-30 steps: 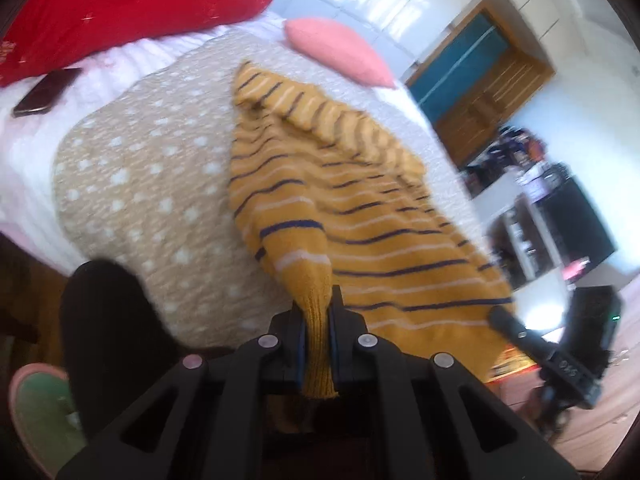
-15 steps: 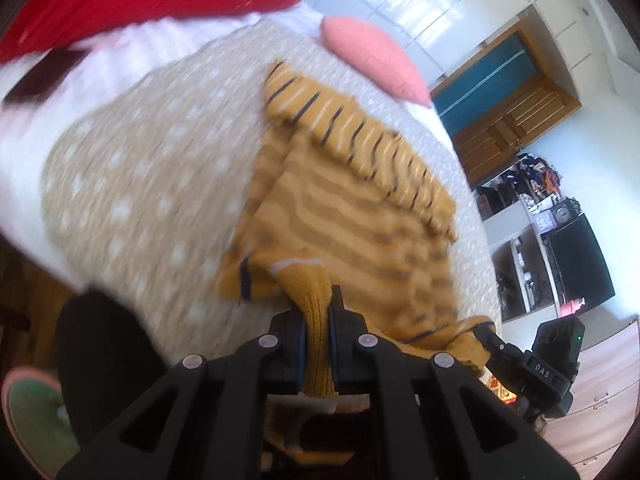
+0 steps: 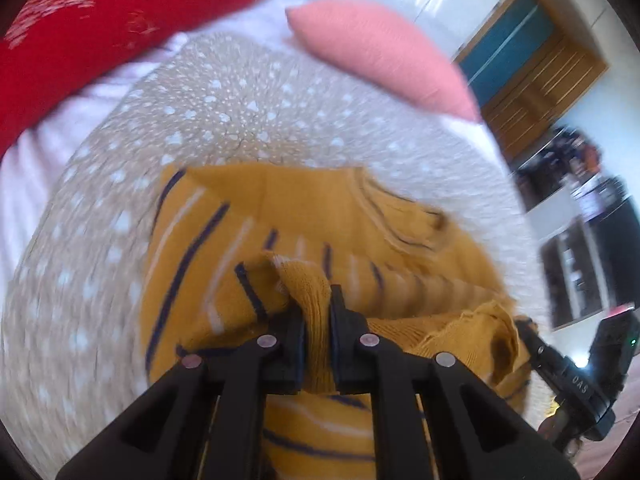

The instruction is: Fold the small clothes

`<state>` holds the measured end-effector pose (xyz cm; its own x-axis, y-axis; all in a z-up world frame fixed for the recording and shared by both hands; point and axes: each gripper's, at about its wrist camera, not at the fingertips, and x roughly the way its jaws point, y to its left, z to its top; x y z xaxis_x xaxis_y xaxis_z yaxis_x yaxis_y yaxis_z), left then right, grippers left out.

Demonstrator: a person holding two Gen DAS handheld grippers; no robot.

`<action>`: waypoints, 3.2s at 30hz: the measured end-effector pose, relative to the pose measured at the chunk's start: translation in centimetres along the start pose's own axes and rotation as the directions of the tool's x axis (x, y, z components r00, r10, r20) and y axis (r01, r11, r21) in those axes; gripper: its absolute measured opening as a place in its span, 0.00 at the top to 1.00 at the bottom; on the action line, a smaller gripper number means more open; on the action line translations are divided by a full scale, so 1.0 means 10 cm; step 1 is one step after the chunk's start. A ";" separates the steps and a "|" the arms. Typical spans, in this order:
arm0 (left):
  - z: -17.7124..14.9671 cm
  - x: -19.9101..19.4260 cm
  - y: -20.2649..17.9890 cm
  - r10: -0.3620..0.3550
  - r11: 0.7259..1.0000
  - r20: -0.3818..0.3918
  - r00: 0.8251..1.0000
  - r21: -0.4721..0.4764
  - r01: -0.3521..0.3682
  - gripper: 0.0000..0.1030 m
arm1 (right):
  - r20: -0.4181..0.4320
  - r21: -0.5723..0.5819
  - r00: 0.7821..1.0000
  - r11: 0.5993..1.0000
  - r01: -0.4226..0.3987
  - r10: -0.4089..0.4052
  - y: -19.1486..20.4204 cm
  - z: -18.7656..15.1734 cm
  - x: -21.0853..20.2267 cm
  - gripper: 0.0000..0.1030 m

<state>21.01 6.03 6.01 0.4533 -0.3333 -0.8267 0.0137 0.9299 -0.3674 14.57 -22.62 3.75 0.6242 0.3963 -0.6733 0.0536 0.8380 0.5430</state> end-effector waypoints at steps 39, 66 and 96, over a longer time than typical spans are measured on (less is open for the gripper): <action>-0.67 -1.23 0.69 0.275 0.960 0.180 0.944 -0.004 -0.279 0.11 | 0.130 -0.029 0.956 0.963 0.268 -0.262 -0.72 -0.65 -1.33 0.79; -0.80 -1.19 1.44 0.195 0.962 0.450 0.871 -0.262 -0.080 0.08 | 0.078 -0.278 0.973 0.933 0.230 -0.217 1.21 0.15 0.03 0.67; -0.83 -0.96 1.95 0.238 0.935 0.376 0.895 -0.339 -0.107 0.08 | -0.243 -0.527 0.970 0.841 -0.120 -0.014 2.40 -1.21 0.39 0.81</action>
<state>9.52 26.02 3.21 0.7444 -0.0184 -0.6675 -0.3373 0.8523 -0.3996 8.82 3.55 8.08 0.4153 0.4636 -0.7827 -0.4406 0.8553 0.2727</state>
